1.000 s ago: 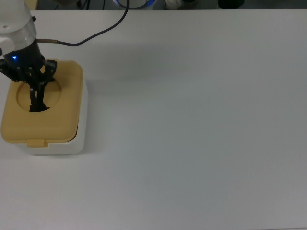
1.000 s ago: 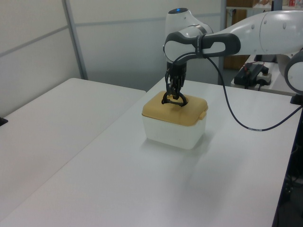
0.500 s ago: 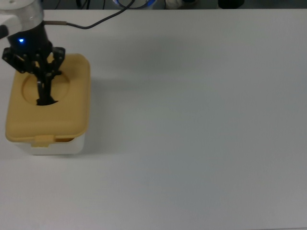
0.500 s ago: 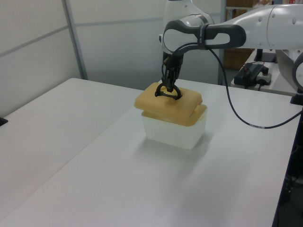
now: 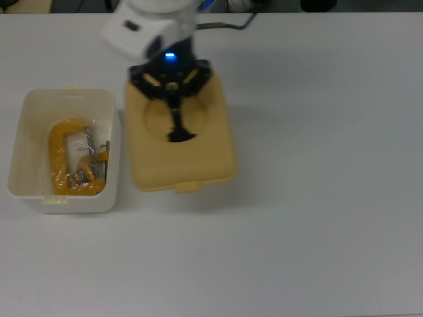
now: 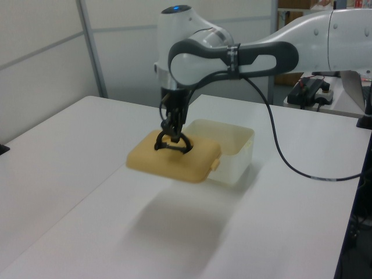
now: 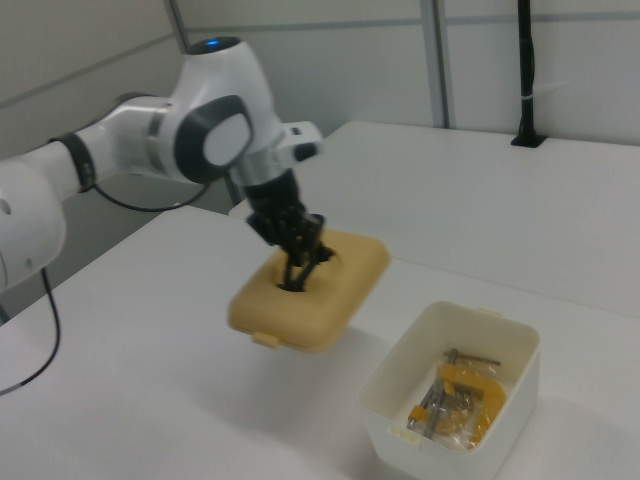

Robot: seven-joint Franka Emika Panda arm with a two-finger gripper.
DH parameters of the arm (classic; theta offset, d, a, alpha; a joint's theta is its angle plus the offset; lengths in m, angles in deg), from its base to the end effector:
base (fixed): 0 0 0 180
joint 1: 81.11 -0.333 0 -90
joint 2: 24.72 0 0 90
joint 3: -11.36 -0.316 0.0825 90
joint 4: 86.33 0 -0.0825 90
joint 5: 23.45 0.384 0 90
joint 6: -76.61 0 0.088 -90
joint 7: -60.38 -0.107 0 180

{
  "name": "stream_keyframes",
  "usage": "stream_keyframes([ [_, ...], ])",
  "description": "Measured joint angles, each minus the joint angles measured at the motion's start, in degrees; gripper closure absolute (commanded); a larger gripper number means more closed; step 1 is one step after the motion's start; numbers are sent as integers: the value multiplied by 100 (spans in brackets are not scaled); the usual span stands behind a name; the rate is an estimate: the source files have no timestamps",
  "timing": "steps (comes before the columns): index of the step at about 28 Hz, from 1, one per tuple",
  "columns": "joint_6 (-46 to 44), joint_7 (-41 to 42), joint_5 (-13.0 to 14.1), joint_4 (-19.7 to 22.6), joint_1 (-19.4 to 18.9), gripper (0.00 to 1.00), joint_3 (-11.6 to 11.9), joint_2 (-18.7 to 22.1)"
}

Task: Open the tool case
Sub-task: 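Carry the lid beside the case and lower it onto the table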

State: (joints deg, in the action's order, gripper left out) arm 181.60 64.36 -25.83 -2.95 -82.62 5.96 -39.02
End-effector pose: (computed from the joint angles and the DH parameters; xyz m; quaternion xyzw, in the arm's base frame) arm 0.6467 0.0679 0.5550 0.9932 0.0966 0.0645 0.0072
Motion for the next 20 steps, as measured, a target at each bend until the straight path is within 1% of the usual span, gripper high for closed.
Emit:
stream_keyframes([
  [3,-46,-239,0,85,-369,100,-3,27],
  [6,-70,-307,0,235,-608,100,-4,45],
  [8,-70,-318,-1,422,-743,100,-4,46],
  [12,78,-319,-2,768,-864,100,-4,34],
  [17,889,-331,-3,1320,-901,100,-2,-20],
  [20,1306,-427,-46,1513,-917,100,-2,-97],
])
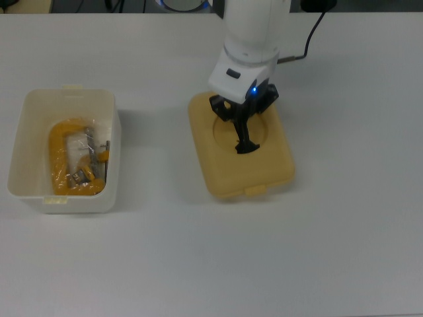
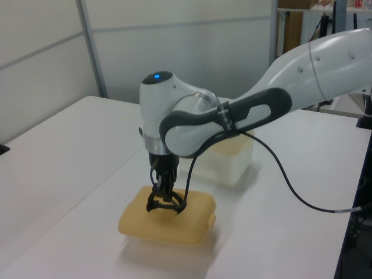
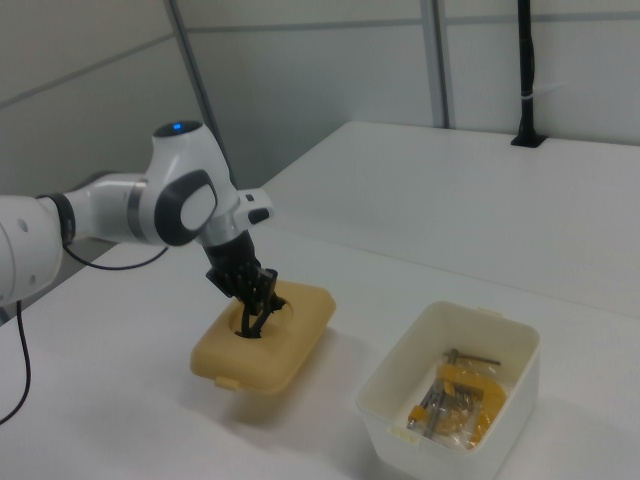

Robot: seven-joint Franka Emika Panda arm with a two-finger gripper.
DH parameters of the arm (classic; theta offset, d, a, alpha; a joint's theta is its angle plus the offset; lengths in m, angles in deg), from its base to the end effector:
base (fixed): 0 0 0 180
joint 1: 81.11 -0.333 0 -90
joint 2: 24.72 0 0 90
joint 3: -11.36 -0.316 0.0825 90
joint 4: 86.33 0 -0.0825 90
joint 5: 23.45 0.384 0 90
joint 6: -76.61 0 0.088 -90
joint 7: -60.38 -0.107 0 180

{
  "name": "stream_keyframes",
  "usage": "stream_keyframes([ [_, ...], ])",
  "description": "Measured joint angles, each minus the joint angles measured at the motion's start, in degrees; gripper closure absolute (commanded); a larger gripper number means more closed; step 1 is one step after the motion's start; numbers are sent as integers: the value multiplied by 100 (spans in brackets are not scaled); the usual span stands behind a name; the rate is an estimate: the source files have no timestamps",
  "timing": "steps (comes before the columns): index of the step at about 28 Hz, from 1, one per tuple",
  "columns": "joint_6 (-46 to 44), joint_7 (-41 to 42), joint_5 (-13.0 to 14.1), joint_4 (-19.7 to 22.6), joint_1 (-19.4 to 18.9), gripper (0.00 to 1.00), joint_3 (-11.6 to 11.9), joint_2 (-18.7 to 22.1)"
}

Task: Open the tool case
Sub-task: 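Carry the lid beside the case and lower it onto the table, then open the gripper to release the handle and raise it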

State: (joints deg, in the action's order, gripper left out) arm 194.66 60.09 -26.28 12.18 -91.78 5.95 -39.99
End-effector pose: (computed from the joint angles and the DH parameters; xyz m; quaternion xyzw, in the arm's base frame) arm 0.6200 0.1711 0.4373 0.9885 0.1458 0.0389 0.0044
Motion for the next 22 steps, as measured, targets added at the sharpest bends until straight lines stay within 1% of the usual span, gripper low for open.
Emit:
stream_keyframes([
  [2,297,-173,-130,85,-21,100,0,-112],
  [6,658,-539,-428,124,-45,100,0,-338],
  [7,694,-579,-458,124,-48,100,0,-381],
  [11,789,-623,-490,124,-52,100,0,-530],
  [18,842,-631,-492,124,-53,100,0,-629],
  [20,842,-634,-492,122,-53,91,1,-630],
  [21,842,-636,-492,119,-53,85,1,-631],
  [22,842,-639,-492,116,-53,72,1,-631],
])
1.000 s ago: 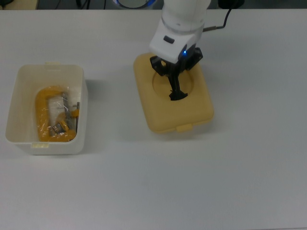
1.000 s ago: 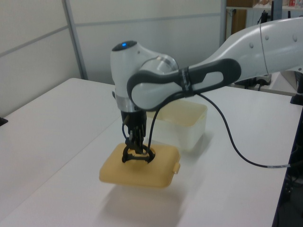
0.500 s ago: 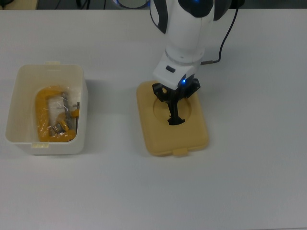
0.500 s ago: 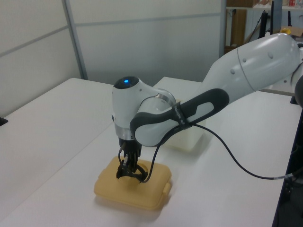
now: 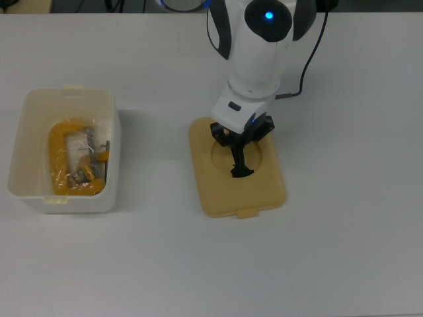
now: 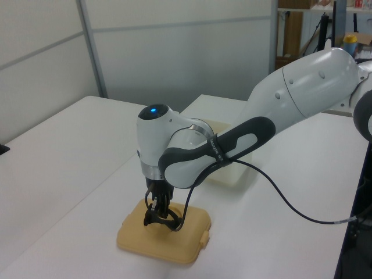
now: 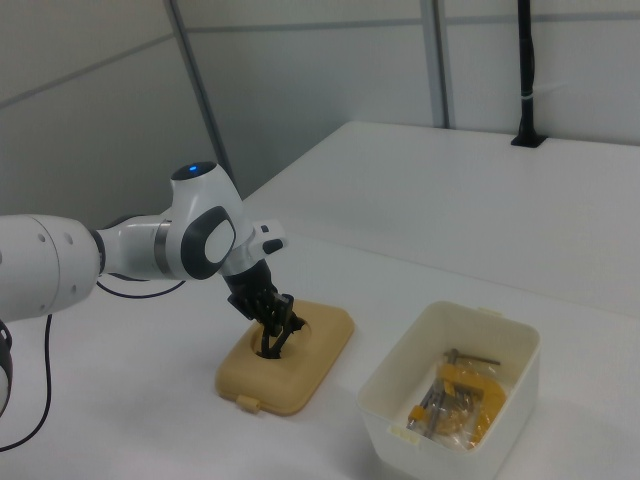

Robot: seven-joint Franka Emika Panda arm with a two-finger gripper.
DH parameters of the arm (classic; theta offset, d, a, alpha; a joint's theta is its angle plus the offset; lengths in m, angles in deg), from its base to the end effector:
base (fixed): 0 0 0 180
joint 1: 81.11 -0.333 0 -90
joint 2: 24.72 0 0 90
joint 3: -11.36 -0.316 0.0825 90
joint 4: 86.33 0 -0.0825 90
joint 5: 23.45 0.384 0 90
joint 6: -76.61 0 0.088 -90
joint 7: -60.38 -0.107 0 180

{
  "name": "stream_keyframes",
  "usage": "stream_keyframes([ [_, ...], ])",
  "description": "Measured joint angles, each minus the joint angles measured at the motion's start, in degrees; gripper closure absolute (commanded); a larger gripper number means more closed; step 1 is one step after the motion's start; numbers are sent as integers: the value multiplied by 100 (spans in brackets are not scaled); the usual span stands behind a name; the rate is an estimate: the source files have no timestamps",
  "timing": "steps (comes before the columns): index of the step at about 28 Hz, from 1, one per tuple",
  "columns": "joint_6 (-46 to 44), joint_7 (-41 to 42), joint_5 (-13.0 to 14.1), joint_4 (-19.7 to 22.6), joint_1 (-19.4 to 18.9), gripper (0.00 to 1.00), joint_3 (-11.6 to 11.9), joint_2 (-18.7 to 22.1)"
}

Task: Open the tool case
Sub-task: 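Open the gripper to release the handle and raise it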

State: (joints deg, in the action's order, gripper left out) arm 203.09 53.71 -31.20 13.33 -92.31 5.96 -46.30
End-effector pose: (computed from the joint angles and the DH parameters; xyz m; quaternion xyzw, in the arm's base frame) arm 0.6368 0.1792 0.3705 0.9909 0.1197 0.0538 0.0288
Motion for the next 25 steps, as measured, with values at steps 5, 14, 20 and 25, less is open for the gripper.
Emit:
stream_keyframes([
  [5,0,-27,-1,-18,0,5,19,1],
  [14,-96,-30,-2,-190,5,0,116,30],
  [20,-577,-30,-3,-459,159,0,142,298],
  [25,-1387,0,-6,-646,337,0,149,709],
])
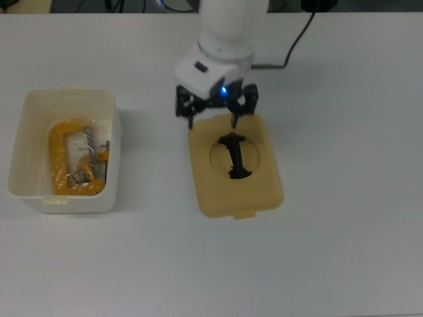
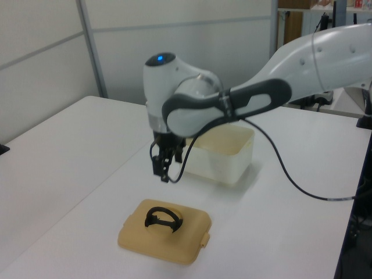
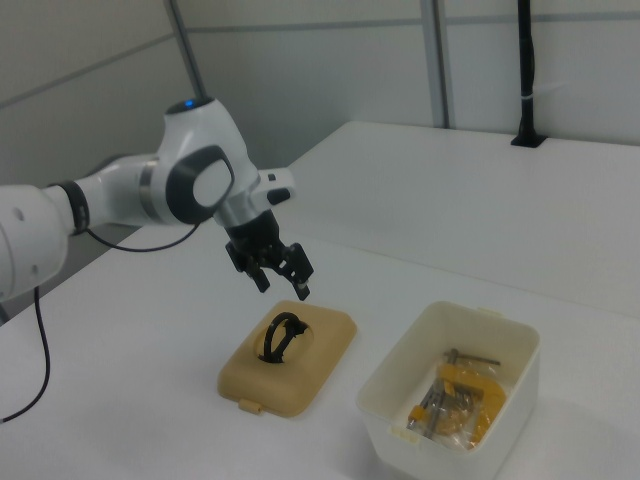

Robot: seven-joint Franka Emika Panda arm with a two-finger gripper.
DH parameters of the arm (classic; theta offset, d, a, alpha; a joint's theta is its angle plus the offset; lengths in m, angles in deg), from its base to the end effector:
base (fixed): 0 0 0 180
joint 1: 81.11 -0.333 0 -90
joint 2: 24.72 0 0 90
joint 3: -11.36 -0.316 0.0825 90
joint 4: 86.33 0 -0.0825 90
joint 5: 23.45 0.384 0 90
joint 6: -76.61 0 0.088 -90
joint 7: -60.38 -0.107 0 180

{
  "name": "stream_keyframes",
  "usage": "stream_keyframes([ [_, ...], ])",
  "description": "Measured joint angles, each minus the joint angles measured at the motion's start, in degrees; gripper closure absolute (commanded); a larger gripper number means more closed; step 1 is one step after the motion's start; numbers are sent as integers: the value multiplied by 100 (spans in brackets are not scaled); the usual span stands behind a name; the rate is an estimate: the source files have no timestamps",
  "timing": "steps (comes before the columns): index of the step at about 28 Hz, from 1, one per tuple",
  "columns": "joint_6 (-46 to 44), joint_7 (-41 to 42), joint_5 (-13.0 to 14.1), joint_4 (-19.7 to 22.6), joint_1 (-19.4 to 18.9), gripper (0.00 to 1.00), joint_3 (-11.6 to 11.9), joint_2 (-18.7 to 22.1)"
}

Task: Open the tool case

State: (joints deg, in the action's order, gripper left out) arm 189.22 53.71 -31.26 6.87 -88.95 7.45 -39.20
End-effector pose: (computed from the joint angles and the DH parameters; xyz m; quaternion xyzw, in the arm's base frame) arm 0.6358 0.1192 0.4820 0.9953 0.0662 0.0517 0.0478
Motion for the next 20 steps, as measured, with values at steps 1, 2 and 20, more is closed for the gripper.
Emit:
stream_keyframes([
  [1,-162,17,0,-35,28,0,1,67],
  [2,-359,52,-1,-89,57,0,3,127],
  [20,-2051,290,0,-838,506,0,9,1109],
])
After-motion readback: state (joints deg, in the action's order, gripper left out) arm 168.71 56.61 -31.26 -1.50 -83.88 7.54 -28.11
